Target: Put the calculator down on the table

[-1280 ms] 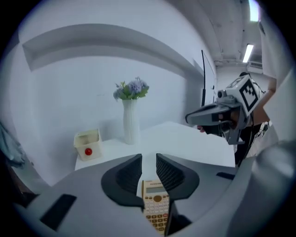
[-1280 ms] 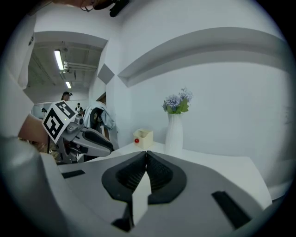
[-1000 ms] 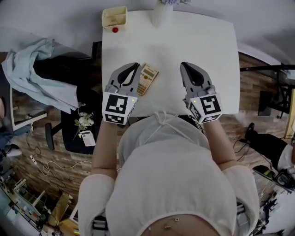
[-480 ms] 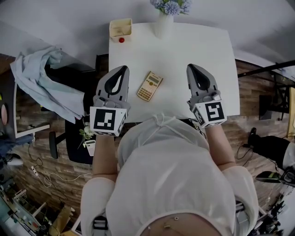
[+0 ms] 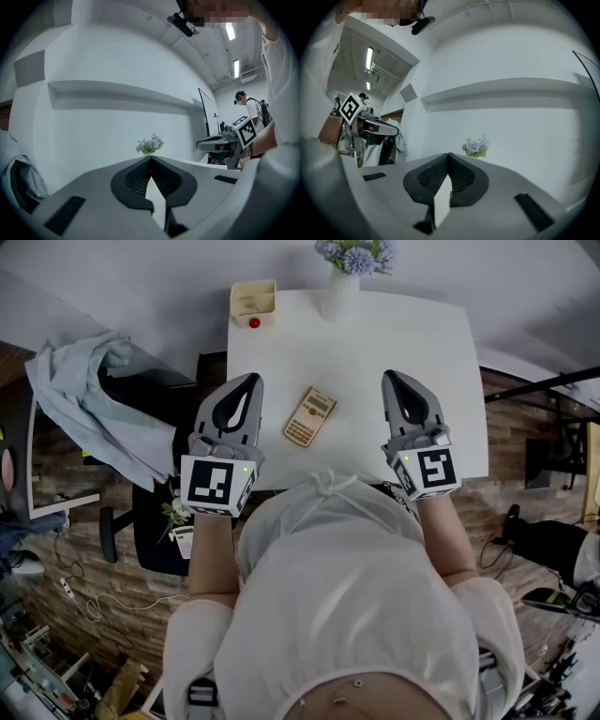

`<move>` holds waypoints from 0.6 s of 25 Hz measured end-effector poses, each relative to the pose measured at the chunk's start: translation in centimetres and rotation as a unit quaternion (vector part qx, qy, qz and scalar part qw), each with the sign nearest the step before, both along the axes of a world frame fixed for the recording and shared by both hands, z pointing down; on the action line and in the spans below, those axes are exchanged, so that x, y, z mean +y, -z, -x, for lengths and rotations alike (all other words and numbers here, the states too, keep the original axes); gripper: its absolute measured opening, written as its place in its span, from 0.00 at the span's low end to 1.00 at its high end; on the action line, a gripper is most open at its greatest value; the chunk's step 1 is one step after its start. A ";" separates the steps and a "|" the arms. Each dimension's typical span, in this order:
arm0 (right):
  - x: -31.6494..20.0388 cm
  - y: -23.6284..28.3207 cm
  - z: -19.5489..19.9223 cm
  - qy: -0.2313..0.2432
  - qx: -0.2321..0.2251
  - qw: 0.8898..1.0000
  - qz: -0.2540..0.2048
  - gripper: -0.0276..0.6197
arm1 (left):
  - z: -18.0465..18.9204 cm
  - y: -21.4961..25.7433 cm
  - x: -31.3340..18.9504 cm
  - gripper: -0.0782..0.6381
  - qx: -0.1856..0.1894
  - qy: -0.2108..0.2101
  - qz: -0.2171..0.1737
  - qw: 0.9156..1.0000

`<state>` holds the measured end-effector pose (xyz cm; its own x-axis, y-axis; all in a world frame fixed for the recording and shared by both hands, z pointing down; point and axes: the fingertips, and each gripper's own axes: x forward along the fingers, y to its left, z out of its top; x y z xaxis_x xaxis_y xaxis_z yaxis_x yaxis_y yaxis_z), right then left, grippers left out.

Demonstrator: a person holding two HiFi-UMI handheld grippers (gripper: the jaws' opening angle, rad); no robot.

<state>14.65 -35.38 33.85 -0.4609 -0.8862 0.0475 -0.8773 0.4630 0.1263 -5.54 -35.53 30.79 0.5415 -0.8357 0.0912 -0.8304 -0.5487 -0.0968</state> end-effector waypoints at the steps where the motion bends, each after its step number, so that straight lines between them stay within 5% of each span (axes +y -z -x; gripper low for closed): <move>1: 0.0 -0.1 0.0 0.000 -0.004 1.000 0.002 0.05 | 0.0 0.0 0.0 0.13 0.000 0.000 0.000 1.000; 15: 0.6 -0.1 0.3 0.000 0.005 1.000 -0.006 0.05 | -0.8 -0.3 0.5 0.13 -0.006 -0.007 0.002 1.000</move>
<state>14.34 -34.77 33.96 -0.4613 -0.8863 0.0409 -0.8755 0.4622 0.1408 -4.75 -35.06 31.12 0.5521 -0.8277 0.1006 -0.8213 -0.5607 -0.1052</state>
